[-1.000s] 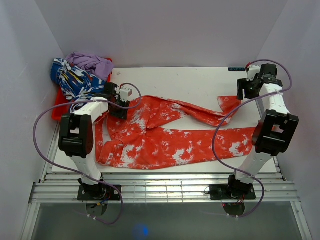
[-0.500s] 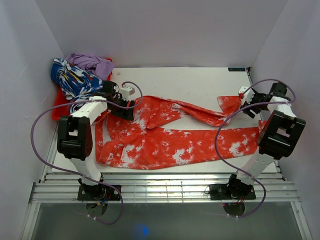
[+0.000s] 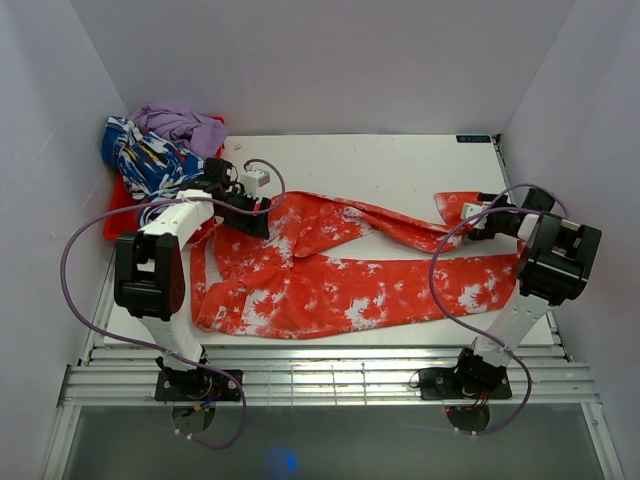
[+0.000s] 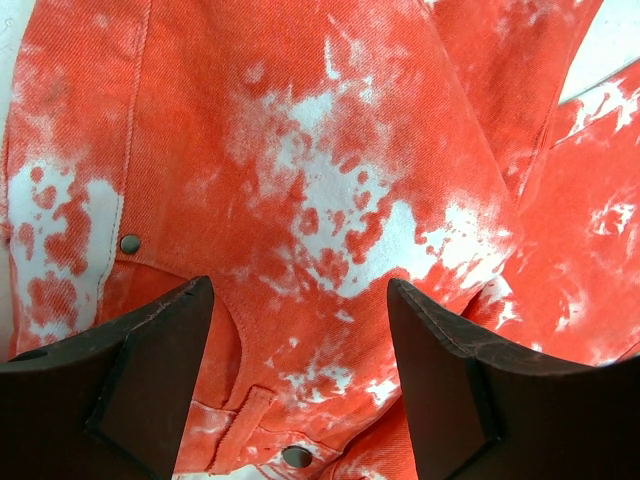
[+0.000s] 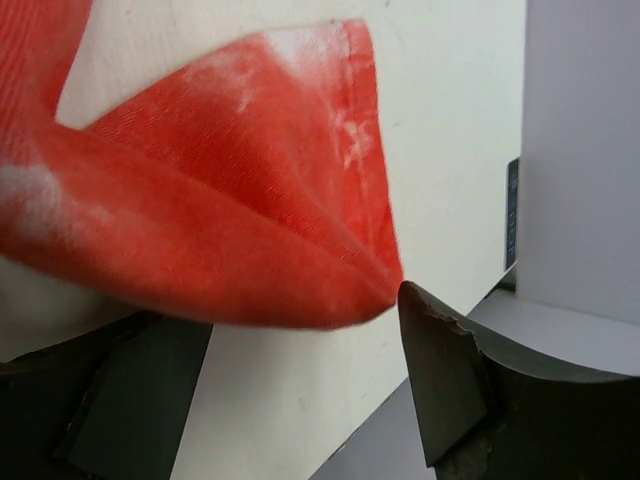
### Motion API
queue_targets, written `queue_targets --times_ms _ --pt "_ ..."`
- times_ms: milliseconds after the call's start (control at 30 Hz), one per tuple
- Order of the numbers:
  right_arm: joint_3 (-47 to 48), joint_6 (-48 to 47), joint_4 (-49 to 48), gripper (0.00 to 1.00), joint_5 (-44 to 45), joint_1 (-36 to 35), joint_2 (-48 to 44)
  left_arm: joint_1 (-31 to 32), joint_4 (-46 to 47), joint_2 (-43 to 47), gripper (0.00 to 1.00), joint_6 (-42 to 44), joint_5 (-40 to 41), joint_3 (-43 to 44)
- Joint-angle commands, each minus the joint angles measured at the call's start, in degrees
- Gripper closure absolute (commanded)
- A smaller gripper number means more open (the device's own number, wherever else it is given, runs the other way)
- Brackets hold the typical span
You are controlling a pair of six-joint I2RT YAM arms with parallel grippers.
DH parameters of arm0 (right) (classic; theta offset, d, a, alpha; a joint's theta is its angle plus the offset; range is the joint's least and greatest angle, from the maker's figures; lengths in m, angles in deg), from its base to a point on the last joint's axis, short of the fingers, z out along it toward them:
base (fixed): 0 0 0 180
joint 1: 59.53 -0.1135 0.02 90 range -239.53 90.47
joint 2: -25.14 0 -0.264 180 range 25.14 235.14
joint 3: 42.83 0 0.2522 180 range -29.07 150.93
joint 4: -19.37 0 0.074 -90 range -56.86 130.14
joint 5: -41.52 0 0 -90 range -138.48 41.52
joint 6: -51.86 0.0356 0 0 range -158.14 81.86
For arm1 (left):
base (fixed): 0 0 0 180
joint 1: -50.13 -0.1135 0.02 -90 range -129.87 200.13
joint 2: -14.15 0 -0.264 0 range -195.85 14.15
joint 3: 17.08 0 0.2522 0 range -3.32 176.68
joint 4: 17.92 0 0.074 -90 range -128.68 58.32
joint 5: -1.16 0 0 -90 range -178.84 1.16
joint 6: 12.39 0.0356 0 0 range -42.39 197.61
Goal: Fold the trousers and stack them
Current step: Flatten the trousers out
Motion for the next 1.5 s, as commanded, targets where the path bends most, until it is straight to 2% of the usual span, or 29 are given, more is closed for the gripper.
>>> queue_targets --times_ms 0,33,100,133,167,200,233,367,467,500,533,600,633,733,833,933,1033,1067,1133,1167,1200,1233,1267,1333,1367,1400,1467 --pt "0.5 -2.9 -8.8 0.2 -1.8 -1.2 2.8 -0.1 -0.5 1.7 0.19 0.0 -1.3 1.9" --pt "1.0 -3.1 -9.3 0.21 -1.5 -1.7 3.4 -0.1 -0.6 1.5 0.19 0.1 -1.2 2.2" --pt "1.7 -3.1 -10.2 0.33 -0.3 -2.2 4.4 -0.1 -0.8 1.2 0.19 0.0 -1.1 2.7" --pt "2.8 -3.1 -10.1 0.44 0.4 -2.5 4.4 -0.1 -1.0 1.1 0.19 0.1 -1.0 3.0" --pt "3.3 -3.5 -9.3 0.73 1.0 -2.6 4.3 -0.1 -1.1 1.1 0.19 0.0 -0.8 3.0" --pt "3.6 -3.6 -7.5 0.84 2.3 -2.6 3.0 -0.1 -1.0 1.2 0.2 0.3 -0.6 3.0" --pt "3.5 -3.6 -7.2 0.9 3.1 -2.6 1.9 -0.1 -0.9 1.3 0.19 0.3 -0.4 3.0" --pt "4.1 -4.2 -1.6 0.92 10.3 -2.6 -7.8 -0.1 0.5 2.4 0.22 0.2 1.1 2.0" --pt "9.9 -5.3 15.5 0.92 18.4 -2.6 -11.8 -0.1 2.1 3.4 0.23 -0.3 1.8 0.8" --pt "15.3 -7.6 21.5 0.92 22.4 -2.7 -12.2 -0.2 2.4 3.7 0.23 -0.3 2.1 0.1" --pt "17.8 -8.8 32.4 0.92 24.9 -2.7 -12.5 -0.2 3.2 4.2 0.23 -0.5 2.1 -0.4" --pt "23.0 -11.4 41.0 0.92 31.3 -2.7 -13.2 -0.2 4.1 4.9 0.23 -0.7 1.9 -1.7" --pt "24.1 -14.8 48.9 0.92 33.8 -2.7 -13.3 -0.1 4.8 5.5 0.23 -0.8 1.4 -1.9" --pt "24.2 -19.4 54.9 0.92 42.2 -3.0 -14.1 -0.2 5.4 6.2 0.23 -1.3 0.7 -2.8" --pt "22.1 -20.4 55.9 0.92 49.7 -4.9 -14.0 -0.2 5.9 7.1 0.23 -1.6 0.2 -3.8" --pt "24.5 -16.5 57.2 0.92 54.4 -8.6 -9.1 -0.1 6.8 7.5 0.24 -1.7 1.0 -5.0" --pt "31.9 -8.9 58.4 0.92 57.7 -12.3 2.4 -0.1 7.1 7.1 0.25 -2.4 3.5 -5.1" --pt "41.0 -4.8 59.4 0.92 58.1 -13.1 10.2 -0.2 7.2 7.0 0.25 -2.6 5.2 -5.1" --pt "53.1 -1.5 65.8 0.92 59.1 -15.3 18.8 -0.1 8.2 7.2 0.26 -3.8 7.1 -5.0" --pt "59.2 0.1 66.8 0.92 59.9 -16.0 26.7 -0.3 8.7 7.4 0.26 -4.1 8.1 -5.2" --pt "68.9 1.5 67.4 0.92 61.5 -16.6 29.7 -0.3 9.2 7.6 0.26 -4.5 10.3 -5.2" --pt "71.4 1.9 65.4 0.91 62.6 -17.4 32.1 -0.4 9.8 7.4 0.26 -4.8 11.4 -5.0" --pt "71.6 2.0 62.9 0.82 64.2 -17.7 34.0 -0.4 9.8 7.1 0.26 -4.9 12.6 -4.5" --pt "64.9 1.7 55.4 0.71 67.9 -18.0 32.7 -0.5 8.6 5.4 0.26 -4.9 18.1 -2.0" --pt "61.6 1.4 51.8 0.56 68.1 -18.0 30.0 -0.6 7.9 4.8 0.25 -4.5 19.4 -0.8" --pt "59.2 1.5 50.1 0.45 66.7 -18.0 28.7 -0.8 7.0 4.2 0.25 -3.4 19.8 0.1" --pt "57.5 4.7 50.6 0.14 64.0 -18.0 25.6 -0.8 4.1 3.3 0.22 0.6 18.7 2.6"
